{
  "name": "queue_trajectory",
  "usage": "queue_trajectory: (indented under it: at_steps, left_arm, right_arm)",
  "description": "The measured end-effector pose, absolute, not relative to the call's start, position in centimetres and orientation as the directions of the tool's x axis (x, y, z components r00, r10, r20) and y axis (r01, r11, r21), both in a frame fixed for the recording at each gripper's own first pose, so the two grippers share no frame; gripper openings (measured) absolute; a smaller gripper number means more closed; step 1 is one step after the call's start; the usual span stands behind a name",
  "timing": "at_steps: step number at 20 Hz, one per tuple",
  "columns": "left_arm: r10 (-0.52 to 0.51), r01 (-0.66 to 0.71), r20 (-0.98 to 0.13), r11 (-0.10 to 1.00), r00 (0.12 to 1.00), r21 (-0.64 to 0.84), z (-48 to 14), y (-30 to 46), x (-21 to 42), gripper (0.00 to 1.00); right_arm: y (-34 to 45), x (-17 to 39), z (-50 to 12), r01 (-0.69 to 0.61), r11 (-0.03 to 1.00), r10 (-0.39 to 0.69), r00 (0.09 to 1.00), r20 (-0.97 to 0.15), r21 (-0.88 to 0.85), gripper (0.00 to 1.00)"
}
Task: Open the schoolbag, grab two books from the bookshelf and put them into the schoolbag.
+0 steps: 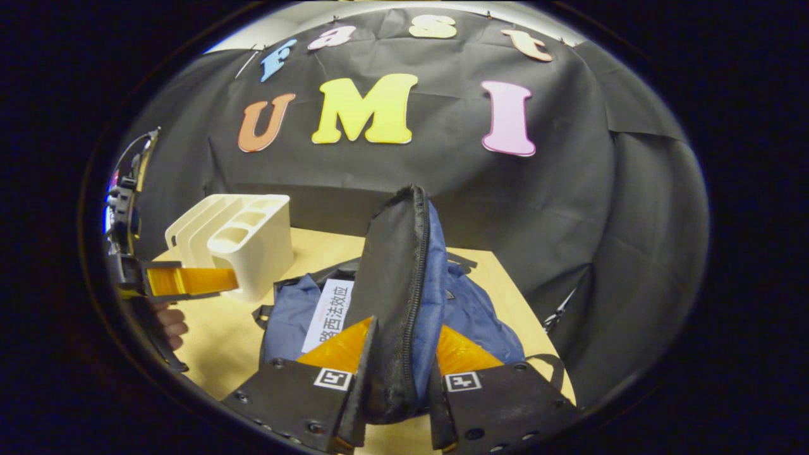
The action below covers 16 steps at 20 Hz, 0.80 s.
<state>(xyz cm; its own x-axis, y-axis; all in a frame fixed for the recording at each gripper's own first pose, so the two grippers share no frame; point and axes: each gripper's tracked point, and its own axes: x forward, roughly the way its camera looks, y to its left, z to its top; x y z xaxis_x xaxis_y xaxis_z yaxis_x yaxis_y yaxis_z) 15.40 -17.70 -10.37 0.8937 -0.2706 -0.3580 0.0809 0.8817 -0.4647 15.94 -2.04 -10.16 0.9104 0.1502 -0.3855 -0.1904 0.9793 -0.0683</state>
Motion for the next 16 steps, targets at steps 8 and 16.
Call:
queue_trajectory:
  at_steps: [8, 16]
  left_arm:
    - [-0.183, 0.074, -0.271, 0.927, 0.945, -0.369, -7.9, -11.8, 10.9, 0.93]
    - [-0.085, 0.031, -0.193, 0.963, 0.977, -0.269, -6.6, -6.8, 5.8, 0.93]
  right_arm:
    - [-1.3, 13.5, -10.8, -0.134, 0.985, 0.083, 0.922, -0.378, -0.111, 0.63]
    - [-0.8, 8.6, -11.2, -0.115, 0.987, 0.064, 0.924, -0.378, -0.113, 0.80]
